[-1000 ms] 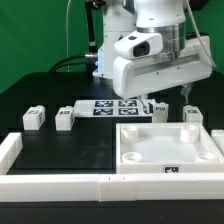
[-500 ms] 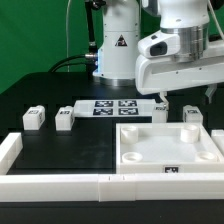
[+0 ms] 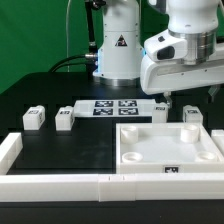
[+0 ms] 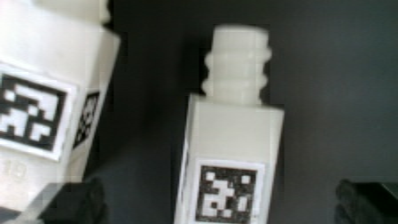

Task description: Assemble one leg

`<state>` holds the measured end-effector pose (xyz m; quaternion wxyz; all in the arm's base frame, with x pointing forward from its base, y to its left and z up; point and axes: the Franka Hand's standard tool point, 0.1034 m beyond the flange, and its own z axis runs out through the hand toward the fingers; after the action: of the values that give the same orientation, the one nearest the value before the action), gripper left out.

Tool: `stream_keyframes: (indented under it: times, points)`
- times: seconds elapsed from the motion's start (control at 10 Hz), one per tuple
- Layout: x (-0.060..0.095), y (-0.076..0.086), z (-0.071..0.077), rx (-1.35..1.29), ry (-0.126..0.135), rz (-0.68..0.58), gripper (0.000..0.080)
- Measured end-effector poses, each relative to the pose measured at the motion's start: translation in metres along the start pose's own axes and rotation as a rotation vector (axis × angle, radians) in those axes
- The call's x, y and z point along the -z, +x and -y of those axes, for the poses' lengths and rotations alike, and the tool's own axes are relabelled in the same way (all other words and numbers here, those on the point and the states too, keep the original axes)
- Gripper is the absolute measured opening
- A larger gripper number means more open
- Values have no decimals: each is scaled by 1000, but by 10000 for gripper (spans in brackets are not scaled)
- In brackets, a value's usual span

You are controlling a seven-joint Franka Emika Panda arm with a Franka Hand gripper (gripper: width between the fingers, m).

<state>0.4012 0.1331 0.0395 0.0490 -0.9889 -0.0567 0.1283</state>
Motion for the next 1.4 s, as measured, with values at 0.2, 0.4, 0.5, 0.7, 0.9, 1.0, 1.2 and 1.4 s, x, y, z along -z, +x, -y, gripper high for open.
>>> stream_keyframes:
  times: [0.2,0.4,0.5,0.7,0.9,1.0,1.2,1.4]
  points:
    - [1,-6,1,-11,5,198,649]
    - [-3,-10,6,-9,16,348,649]
    - [-4,-9,8,-9,22,420,649]
    - [-11,-10,12,-31,28,600,649]
    - [-21,-7,14,-26,33,684,649]
    - [-25,-3,13,-30,36,668,649]
    - [-30,-1,14,-17,45,647,649]
    - [-37,-1,14,-5,51,628,649]
